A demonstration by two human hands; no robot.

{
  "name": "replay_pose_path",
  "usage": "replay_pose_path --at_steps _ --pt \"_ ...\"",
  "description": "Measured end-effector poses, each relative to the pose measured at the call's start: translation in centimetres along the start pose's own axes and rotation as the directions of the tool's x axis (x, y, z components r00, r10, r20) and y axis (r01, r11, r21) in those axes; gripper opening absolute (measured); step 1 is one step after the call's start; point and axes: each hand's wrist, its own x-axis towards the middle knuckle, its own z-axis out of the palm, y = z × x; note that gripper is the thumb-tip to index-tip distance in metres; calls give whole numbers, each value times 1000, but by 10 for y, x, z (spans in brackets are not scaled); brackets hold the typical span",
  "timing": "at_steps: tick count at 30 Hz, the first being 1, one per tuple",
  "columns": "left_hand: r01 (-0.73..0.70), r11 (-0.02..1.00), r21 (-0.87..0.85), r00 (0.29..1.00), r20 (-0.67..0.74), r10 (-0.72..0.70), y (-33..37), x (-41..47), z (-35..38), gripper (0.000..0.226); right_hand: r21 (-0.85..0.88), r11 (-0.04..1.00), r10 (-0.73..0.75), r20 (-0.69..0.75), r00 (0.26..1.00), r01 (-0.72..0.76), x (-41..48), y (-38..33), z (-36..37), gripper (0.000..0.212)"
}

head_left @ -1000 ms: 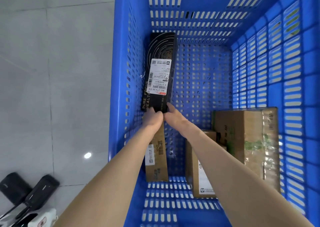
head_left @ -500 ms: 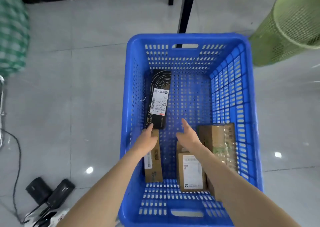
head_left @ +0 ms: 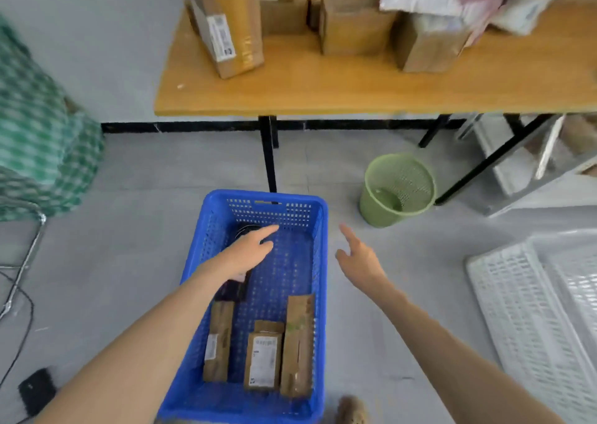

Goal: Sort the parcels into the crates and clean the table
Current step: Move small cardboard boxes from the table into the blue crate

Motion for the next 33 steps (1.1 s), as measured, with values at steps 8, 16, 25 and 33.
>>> replay_pose_path --at_steps 8,16,25,33 --pt "-193 981 25 975 -111 195 234 -91 2 57 44 993 -95 -225 970 108 -113 -24 -211 58" --pt "-435 894 109 874 -189 448 354 -139 -2 59 140 968 -136 -411 902 209 -180 -54 -314 57" --pt "-460 875 149 819 -310 484 396 -136 -14 16 96 957 -215 -399 891 274 -181 -56 -365 44" --pt "-393 900 188 843 -318 434 440 -67 -71 26 66 958 -235 -373 898 279 -93 -102 -438 41"
